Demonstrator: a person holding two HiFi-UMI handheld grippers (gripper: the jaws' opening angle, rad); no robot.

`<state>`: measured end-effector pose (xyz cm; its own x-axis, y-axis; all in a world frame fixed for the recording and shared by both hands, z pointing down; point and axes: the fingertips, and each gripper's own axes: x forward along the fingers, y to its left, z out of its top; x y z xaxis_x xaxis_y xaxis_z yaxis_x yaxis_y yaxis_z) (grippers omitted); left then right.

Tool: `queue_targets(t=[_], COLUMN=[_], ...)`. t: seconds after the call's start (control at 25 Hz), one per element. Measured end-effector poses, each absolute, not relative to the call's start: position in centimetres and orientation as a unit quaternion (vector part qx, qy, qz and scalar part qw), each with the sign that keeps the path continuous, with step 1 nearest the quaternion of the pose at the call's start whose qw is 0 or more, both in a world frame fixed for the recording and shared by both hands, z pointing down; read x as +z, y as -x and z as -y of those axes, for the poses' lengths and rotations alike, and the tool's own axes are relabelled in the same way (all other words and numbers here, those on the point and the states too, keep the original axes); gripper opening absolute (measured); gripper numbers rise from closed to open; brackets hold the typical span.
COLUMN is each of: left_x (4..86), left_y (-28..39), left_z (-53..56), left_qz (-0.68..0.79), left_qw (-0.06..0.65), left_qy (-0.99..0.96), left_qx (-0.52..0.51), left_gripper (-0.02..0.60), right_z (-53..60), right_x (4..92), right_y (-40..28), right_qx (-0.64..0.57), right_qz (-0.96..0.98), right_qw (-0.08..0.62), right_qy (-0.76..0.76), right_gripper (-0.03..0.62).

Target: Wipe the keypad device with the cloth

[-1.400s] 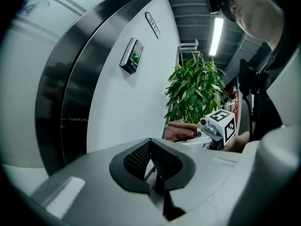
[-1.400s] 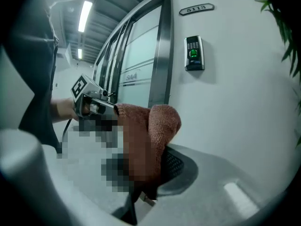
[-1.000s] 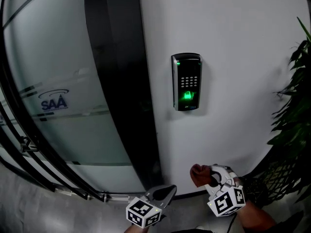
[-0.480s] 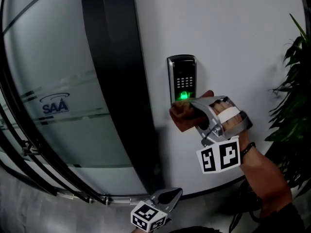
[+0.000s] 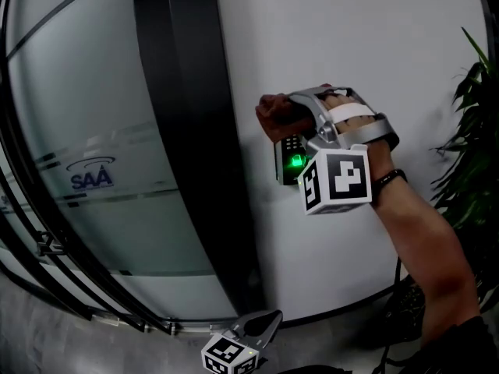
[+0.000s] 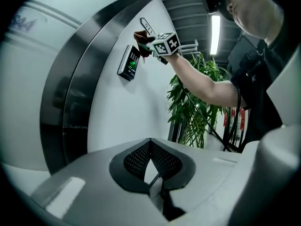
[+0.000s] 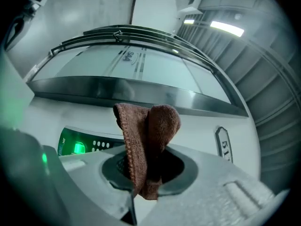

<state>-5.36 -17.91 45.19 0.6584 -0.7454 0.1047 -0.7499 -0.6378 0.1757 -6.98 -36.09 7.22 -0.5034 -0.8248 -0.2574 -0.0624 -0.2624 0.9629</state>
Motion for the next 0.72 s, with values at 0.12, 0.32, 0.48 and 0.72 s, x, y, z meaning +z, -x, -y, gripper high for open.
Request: queue_targets(t=[0.12,0.32,0.48,0.72], left_x=[45.5,45.8,46.1,46.9], left_y=[5.7,6.0,6.0,5.8], left_z=[17.8,17.6,17.6,17.6], left_qz=[0.417,0.421,0.420,0.417], left_qw=[0.107,0.112,0.115,0.127], left_qy=[-0.902,-0.900,-0.900,-0.900], left_qx=[0.009,0.008,0.009,0.014], left_gripper=[0.017,0.017,0.017,0.017], right_z=[37.6,39.2,38.6,38.4], right_x=[6.6,7.1,7.9,9.6], right_y=[7.1,6.6,6.4,6.2], right_qx=[-0.663,-0.658,-0.667,-0.663], right_qz=[0.543,0.527,0.507,0.514], right_qw=[0.301,0.304,0.306,0.305], right_qy=[-0.417,-0.444,-0.451,-0.452], right_gripper=[0.055,0.055,0.055,0.054])
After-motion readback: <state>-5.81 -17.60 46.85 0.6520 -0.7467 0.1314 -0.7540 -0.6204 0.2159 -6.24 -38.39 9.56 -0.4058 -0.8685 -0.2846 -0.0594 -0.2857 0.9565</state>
